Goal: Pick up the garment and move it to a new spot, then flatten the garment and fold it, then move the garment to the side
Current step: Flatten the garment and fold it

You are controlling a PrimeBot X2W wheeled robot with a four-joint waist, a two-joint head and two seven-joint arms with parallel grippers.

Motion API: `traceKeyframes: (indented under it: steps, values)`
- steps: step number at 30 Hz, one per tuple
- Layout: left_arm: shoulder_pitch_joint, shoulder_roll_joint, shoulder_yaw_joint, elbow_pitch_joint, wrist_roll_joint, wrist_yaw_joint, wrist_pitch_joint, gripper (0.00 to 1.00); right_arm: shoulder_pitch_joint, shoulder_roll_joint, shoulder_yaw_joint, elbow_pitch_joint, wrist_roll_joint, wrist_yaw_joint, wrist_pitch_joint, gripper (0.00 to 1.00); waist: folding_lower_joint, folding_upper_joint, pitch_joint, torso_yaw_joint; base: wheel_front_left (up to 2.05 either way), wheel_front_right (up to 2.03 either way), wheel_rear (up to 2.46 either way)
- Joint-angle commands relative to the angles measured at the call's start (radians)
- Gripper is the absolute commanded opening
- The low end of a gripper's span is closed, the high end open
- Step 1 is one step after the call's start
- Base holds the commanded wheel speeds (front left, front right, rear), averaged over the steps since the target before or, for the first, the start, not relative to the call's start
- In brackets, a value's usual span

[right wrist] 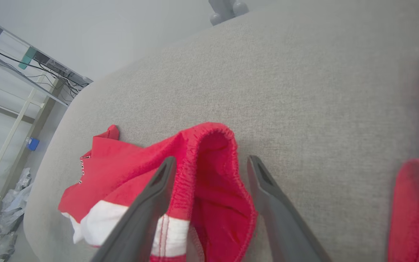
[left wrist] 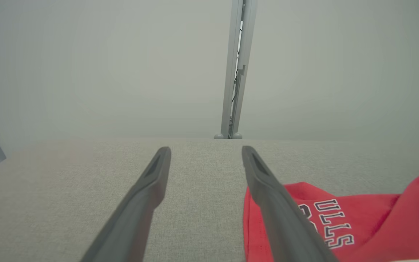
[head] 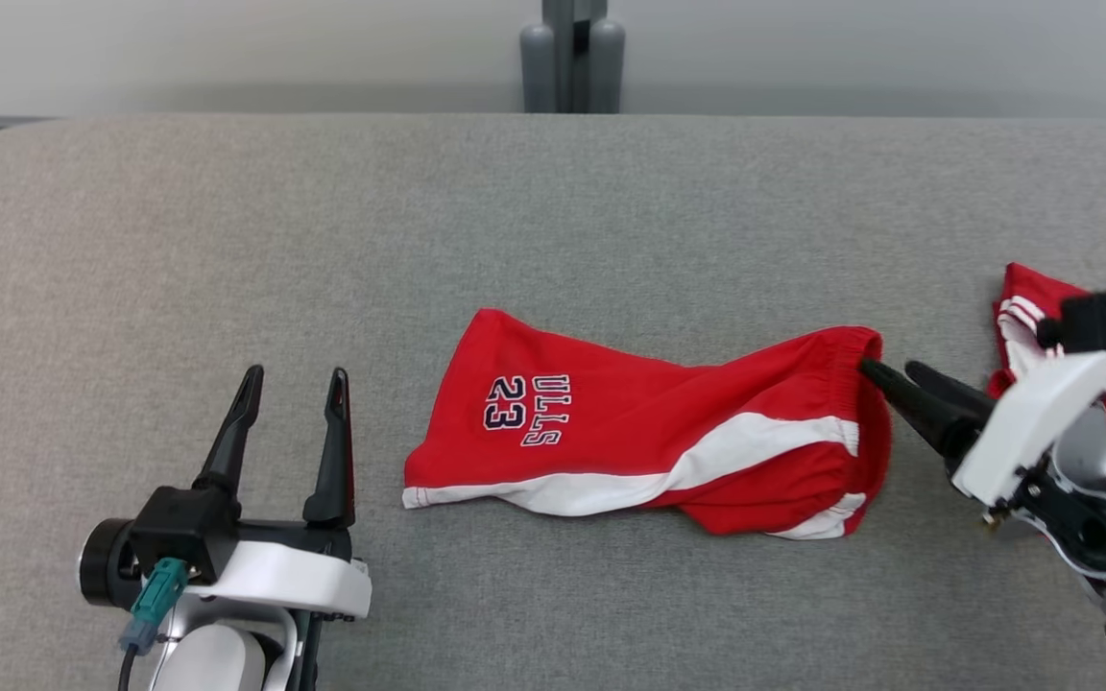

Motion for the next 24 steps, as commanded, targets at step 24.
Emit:
traceKeyframes:
  steps: [24]
  values:
    - [0.163,0.072,0.069,-0.062,0.018,0.046,0.026,1.0,0.34,0.148,-0.409,-0.149,-0.696,0.001,-0.501,1.0,0.0,0.0,-0.156,-0.099,0.0,0.0,0.0]
